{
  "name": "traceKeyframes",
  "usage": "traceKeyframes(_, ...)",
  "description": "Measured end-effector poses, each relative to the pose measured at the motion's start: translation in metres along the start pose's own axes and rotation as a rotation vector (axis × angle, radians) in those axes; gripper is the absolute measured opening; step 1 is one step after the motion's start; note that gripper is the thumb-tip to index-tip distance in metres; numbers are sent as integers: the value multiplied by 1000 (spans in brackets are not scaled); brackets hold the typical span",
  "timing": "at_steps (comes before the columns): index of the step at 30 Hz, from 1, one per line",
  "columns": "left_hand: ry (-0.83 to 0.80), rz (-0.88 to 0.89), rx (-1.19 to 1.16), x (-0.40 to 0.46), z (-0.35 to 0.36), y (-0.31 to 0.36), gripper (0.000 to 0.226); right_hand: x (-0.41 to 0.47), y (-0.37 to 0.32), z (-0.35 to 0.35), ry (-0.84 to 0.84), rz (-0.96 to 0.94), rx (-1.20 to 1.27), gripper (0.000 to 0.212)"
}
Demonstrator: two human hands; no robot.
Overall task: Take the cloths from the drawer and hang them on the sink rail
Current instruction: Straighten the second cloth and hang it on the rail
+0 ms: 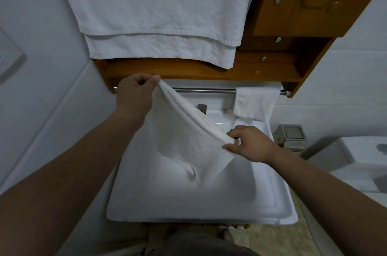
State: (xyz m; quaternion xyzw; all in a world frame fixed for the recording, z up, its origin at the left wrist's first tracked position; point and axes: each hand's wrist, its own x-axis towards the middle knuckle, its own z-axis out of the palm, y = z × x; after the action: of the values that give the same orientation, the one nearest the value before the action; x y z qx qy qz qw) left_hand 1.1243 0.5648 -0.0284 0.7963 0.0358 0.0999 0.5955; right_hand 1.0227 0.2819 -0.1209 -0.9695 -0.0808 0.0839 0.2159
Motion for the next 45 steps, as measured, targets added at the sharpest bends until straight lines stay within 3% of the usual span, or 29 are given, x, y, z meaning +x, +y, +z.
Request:
traceKeyframes(8,51,-21,7,5,-9,4,17,-2,10,-13,86,65,87,49)
traceKeyframes(12,80,-27,32,6,-16,5,17,-6,14,-16,-3,113,65,35)
traceKeyframes(21,-59,117,183,-9,-12,8,13,-2,14,-35,139,187,13,11)
traceKeyframes(23,-119,193,273,-17,-5,12,11,0,-8,-42,170,119,135,27)
traceKeyframes(27,-276,340,368,-43,14,21,11,3,-76,-66,220,-30,604,60)
traceKeyframes(30,-339,375,304,-53,22,29,7,9,-107,-74,168,-114,675,70)
traceKeyframes(35,-401,293,187,-58,21,33,5,15,-122,-80,207,-147,493,46)
traceKeyframes(39,-449,131,-15,-59,17,29,8,12,-124,-85,222,-103,411,25)
traceKeyframes(43,-482,35,-92,-56,17,20,30,13,-125,-87,285,-64,379,3)
traceKeyframes(45,-526,-8,-112,-53,16,13,35,13,-124,-93,295,-79,442,4)
